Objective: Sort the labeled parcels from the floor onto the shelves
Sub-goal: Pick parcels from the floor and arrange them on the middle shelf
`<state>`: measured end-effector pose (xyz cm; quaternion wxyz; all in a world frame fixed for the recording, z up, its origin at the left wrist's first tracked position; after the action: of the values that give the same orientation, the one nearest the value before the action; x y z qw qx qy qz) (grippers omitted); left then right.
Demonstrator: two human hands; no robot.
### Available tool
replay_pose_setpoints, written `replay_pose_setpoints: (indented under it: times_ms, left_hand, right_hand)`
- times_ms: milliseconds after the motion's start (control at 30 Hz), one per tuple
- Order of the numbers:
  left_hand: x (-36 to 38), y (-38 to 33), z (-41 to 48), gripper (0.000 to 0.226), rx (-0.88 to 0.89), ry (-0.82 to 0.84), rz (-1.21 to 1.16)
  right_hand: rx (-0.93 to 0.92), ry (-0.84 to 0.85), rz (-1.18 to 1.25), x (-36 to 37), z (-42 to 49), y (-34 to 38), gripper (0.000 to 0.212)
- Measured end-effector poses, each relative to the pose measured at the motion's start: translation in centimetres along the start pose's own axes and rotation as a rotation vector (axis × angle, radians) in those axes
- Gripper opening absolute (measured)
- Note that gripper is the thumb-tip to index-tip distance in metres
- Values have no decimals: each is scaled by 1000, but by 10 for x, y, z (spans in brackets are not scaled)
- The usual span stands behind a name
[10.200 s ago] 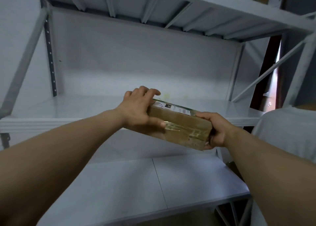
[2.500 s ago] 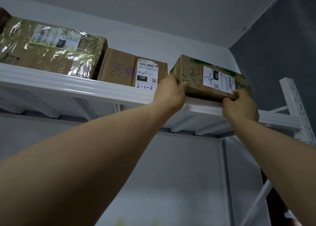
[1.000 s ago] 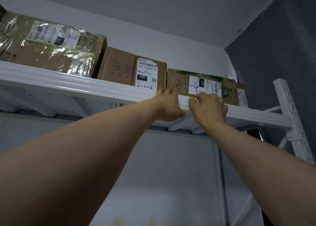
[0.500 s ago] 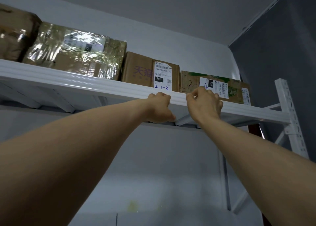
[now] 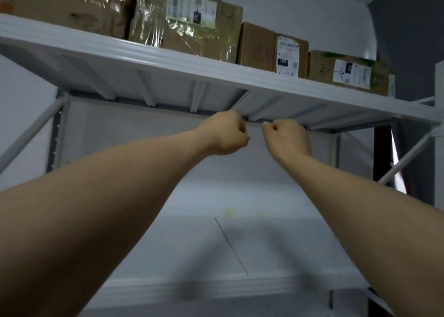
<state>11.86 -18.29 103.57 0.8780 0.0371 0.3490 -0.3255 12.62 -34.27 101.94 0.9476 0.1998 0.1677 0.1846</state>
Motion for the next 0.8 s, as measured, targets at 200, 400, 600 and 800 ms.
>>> replay_pose_setpoints:
  times_ms: [200,400,600,800]
  left_hand:
    - [40,47,-97,28,-63,216,-134]
    - [103,74,-210,27,-159,632,-250]
    - [160,91,-299,24,-288,1097,-240]
    - [201,90,-360,27,-431,1292,-291]
  right_hand:
    - [164,190,22,33,-104,10,42]
    - [309,344,60,62,-224,-17,41]
    - [535,507,114,77,-326,-62,34]
    - [677,856,130,85,-412,-89,27]
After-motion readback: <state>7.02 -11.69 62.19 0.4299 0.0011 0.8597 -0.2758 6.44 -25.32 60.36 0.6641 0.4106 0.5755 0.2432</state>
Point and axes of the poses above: each hand's wrist, its own z-axis towards the middle knuckle, its own x-axis out of the palm, y = z × x, the point moved 2 cm from there along z, towards the middle knuckle, and after that the axes turned 4 degrees about -y, right-handed, at the moved point
